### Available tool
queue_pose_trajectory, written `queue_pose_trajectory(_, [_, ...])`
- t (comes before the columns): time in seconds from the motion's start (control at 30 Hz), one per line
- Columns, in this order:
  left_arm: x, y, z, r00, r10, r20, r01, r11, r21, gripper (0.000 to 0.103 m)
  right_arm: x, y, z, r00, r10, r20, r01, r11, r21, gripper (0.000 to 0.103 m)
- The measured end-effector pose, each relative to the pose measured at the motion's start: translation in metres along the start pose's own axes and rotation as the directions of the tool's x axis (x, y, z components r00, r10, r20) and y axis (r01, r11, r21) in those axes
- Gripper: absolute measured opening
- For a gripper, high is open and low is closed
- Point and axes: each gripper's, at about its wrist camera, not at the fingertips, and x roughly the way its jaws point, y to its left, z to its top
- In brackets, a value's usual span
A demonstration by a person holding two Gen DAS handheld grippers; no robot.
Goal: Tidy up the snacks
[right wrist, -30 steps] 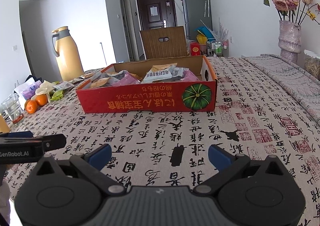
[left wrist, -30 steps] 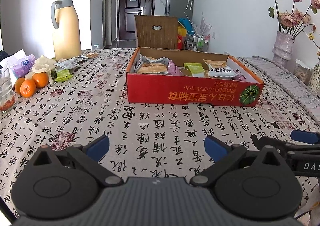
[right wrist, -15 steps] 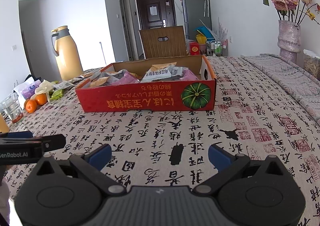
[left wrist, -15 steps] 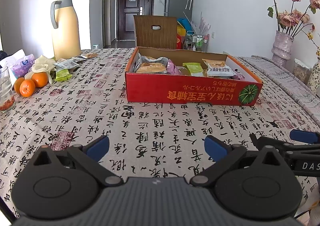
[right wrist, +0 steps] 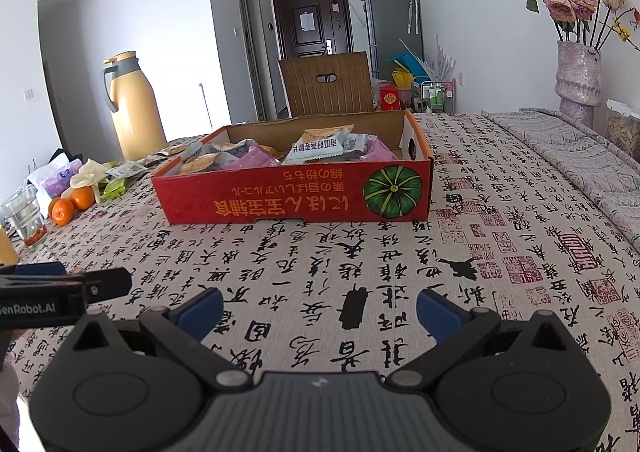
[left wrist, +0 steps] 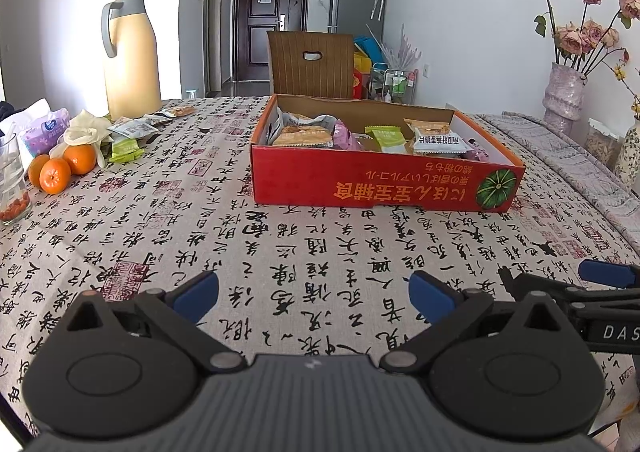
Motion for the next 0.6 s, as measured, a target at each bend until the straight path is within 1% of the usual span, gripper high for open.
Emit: queue_pose_trajectory(0.6, [0.0011, -0.0007, 0.0007, 1.000, 0.000, -0.003, 0.000, 1.000, -0.002, 0.103, 0.0008, 0.0005, -0.0002, 1.000, 0.000, -0.002, 0.000, 1.000, 0.001, 0.103])
